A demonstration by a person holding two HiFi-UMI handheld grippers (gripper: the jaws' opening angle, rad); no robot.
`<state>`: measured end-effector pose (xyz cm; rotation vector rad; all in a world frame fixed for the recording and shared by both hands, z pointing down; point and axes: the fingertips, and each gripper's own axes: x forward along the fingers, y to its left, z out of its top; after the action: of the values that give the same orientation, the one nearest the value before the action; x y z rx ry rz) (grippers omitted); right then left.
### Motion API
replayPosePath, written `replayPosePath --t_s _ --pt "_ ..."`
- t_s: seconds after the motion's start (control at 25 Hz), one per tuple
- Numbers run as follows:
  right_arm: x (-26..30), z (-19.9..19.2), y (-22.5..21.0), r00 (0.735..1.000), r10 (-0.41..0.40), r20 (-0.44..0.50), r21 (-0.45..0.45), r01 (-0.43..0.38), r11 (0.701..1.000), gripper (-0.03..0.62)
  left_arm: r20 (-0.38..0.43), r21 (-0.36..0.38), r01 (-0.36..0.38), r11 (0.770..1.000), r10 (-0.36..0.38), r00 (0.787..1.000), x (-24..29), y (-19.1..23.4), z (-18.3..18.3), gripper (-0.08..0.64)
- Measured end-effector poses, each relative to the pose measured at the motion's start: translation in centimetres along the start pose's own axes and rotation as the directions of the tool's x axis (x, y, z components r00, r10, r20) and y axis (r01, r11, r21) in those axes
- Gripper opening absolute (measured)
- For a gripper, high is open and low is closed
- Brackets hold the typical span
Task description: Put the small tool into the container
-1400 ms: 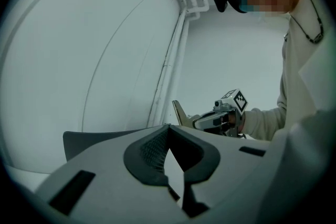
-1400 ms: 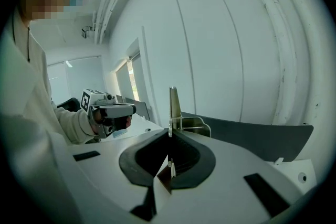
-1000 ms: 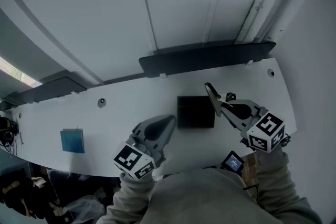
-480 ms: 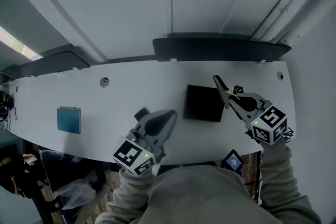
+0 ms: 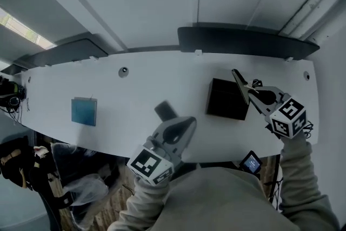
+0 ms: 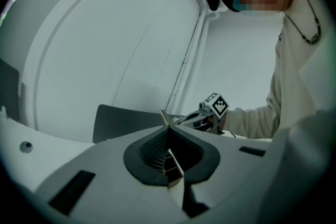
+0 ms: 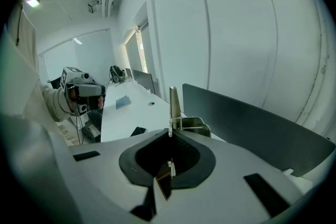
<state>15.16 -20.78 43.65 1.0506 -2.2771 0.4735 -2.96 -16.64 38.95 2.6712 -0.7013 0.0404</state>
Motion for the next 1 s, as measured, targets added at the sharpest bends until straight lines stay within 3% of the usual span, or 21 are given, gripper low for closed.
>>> replayPosePath --t_s 0.28,1.0 --pt "1.2 -1.6 -1.1 0.999 -0.001 -0.047 -0.032 -0.001 0.999 0.023 -0.044 -0.007 -0.011 1.0 0.011 0.999 -1.1 -0.5 -1.8 0.003" --pt "3.6 -3.4 -2.0 0.991 0.018 -0.132 -0.128 -0.035 0.991 0.023 -0.049 -0.017 -0.068 0.998 0.067 0.997 -2.9 0.0 -2.6 0.003"
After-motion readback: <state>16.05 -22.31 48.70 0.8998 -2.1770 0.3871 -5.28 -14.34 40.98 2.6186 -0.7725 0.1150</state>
